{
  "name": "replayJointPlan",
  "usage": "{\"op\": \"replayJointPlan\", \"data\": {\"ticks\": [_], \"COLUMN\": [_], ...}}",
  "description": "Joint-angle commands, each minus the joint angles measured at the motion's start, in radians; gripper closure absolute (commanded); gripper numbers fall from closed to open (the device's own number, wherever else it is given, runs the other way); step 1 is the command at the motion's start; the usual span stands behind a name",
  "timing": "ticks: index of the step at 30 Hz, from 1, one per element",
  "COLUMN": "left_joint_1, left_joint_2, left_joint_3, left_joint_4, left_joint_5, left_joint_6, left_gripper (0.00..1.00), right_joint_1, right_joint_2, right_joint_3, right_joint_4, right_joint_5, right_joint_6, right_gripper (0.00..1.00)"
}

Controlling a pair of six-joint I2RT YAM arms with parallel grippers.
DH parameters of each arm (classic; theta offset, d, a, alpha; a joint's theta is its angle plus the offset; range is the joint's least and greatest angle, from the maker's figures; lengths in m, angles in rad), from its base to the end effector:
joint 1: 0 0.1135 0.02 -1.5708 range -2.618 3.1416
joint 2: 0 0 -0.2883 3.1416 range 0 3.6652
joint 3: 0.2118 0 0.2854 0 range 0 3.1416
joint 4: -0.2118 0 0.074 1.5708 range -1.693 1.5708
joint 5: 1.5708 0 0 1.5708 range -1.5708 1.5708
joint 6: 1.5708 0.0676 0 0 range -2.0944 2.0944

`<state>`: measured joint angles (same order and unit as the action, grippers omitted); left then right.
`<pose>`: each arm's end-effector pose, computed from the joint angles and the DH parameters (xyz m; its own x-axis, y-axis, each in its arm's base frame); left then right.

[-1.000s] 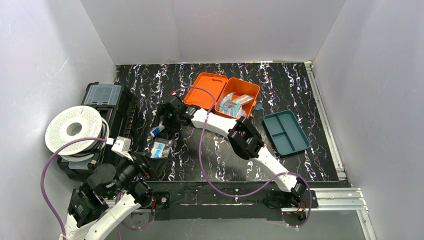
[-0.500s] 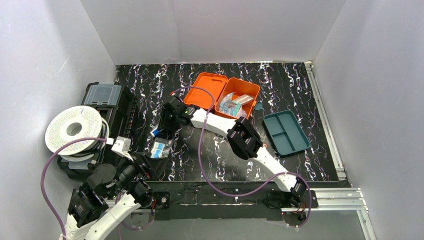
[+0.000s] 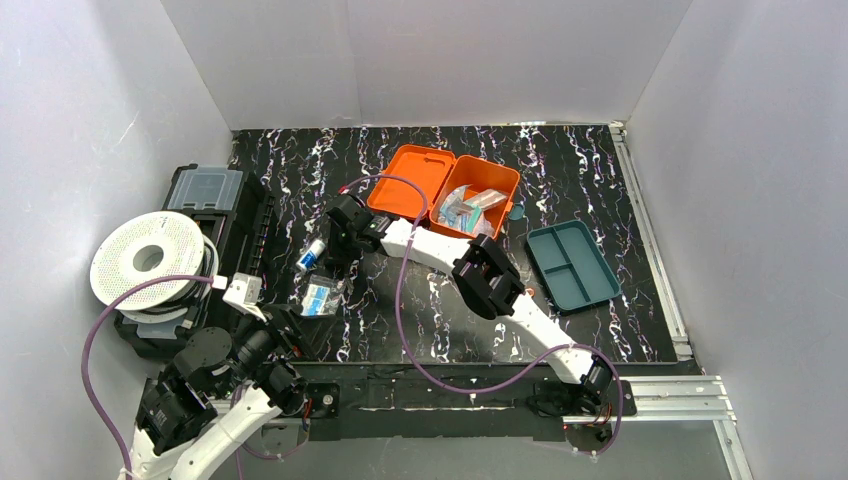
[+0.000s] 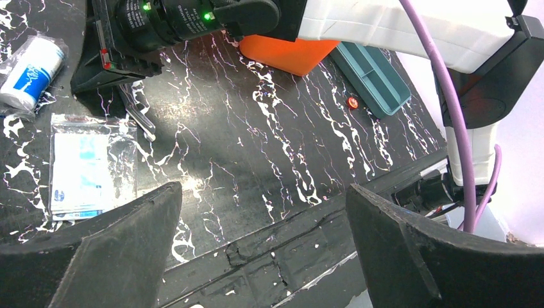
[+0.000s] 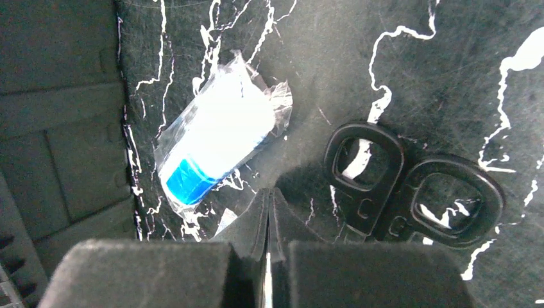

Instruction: Organize the medicine kit

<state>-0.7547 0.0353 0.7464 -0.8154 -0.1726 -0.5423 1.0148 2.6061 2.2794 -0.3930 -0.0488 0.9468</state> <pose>0.0400 -0.0217 0.3366 -0.3491 -0.3697 -0.8611 0.4323 0.7517 -0.4980 0.3444 0.5605 0.1346 -0.9075 0.0754 -0.4133 -0.2247 0.7442 0.6291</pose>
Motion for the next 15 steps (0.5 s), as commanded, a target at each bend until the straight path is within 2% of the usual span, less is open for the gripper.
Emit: {"op": "replayJointPlan", "data": {"ticks": [1,5,12,15], "left_joint_1": [0.000,-0.001,-0.001,-0.001], "left_joint_2": [0.021,0.019,0.020,0.032], "left_joint_3": [-0.001,-0.001,-0.001,-0.001], "left_joint_4": [0.015,0.015,0.013,0.007], "left_joint_5": [-0.007,-0.008,-0.019,-0.039], "left_joint_6": [0.010,0.010,0.006,-0.004], "left_gripper": [0.01,0.01,0.00,0.00], "right_joint_1": [-0.002,-0.003,-0.002,-0.002], "right_joint_2": [-0.037,-0.114,-0.215,-0.301], "right_joint_3": [-0.049,-0.149,-0.240,-0.343], "right_joint_4": [0.057,0.124,0.143,0.194], "right_joint_5": [0.004,0.010,0.042,0.075], "right_joint_6": [-0.034,-0.058,-0.130,-0.161], "right_gripper": [0.99,0.99,0.99,0.99]}}
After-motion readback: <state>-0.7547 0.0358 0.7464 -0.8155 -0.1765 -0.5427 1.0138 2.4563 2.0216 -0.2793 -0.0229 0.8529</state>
